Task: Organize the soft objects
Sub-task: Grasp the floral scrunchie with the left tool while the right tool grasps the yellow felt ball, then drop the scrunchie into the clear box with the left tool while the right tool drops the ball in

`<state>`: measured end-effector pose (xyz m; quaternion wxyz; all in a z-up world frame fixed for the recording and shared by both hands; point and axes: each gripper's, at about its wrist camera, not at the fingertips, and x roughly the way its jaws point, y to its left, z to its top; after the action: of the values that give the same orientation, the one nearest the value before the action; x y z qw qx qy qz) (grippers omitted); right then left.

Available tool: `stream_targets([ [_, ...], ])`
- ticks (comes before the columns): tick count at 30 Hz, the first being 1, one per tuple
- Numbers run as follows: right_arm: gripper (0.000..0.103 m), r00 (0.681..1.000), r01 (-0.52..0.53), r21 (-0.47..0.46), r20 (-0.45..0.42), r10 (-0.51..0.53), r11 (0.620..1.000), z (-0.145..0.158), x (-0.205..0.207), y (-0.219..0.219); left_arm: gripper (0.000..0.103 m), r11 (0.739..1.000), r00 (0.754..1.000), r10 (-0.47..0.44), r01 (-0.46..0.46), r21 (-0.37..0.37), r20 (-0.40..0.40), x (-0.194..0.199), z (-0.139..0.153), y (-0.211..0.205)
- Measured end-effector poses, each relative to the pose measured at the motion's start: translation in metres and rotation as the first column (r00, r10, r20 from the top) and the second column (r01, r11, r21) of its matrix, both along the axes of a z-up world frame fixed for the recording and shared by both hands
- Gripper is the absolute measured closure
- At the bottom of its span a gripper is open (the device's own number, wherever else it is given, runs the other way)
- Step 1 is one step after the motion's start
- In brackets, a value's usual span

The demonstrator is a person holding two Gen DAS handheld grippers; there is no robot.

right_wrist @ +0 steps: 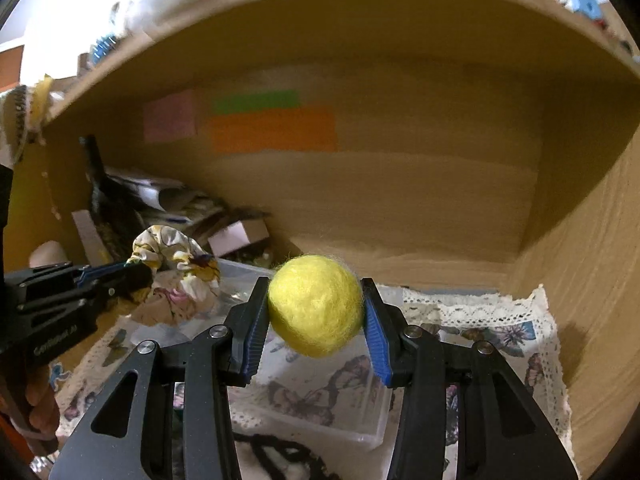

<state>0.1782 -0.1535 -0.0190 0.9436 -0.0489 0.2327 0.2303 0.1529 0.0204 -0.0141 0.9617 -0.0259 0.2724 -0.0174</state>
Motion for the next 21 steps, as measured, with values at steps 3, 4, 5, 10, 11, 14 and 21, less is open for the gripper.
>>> stream_targets([
  [3,0.063,0.999,0.001,-0.035,-0.042,-0.002,0.999,-0.015,0.014,0.007,0.094,1.000,0.998,-0.017,0.018,0.014,-0.054,0.018,-0.013,-0.005],
  [4,0.063,0.998,-0.002,-0.045,-0.059,-0.001,0.999,-0.020,0.019,0.010,0.094,1.000,0.997,-0.020,0.021,0.015,-0.069,0.023,-0.017,-0.005],
  [5,0.063,0.997,-0.004,-0.054,-0.075,0.000,0.999,-0.025,0.023,0.012,0.094,1.000,0.995,-0.025,0.026,0.013,-0.093,0.029,-0.023,-0.005],
  [10,0.063,0.989,-0.029,-0.100,-0.146,0.015,0.995,-0.050,0.038,0.021,0.094,0.996,0.971,-0.077,0.067,-0.051,-0.224,0.056,-0.050,-0.001],
  [11,0.063,0.987,-0.036,-0.110,-0.159,0.018,0.993,-0.053,0.040,0.022,0.094,0.996,0.966,-0.084,0.072,-0.056,-0.244,0.060,-0.055,-0.001],
  [14,0.063,0.982,-0.048,-0.138,-0.189,0.021,0.989,-0.060,0.046,0.026,0.094,0.996,0.956,-0.087,0.078,-0.043,-0.281,0.067,-0.066,-0.003],
  [21,0.061,0.973,-0.060,-0.181,-0.232,0.016,0.982,-0.072,0.053,0.035,0.092,0.995,0.942,-0.097,0.093,-0.027,-0.321,0.076,-0.076,-0.007],
])
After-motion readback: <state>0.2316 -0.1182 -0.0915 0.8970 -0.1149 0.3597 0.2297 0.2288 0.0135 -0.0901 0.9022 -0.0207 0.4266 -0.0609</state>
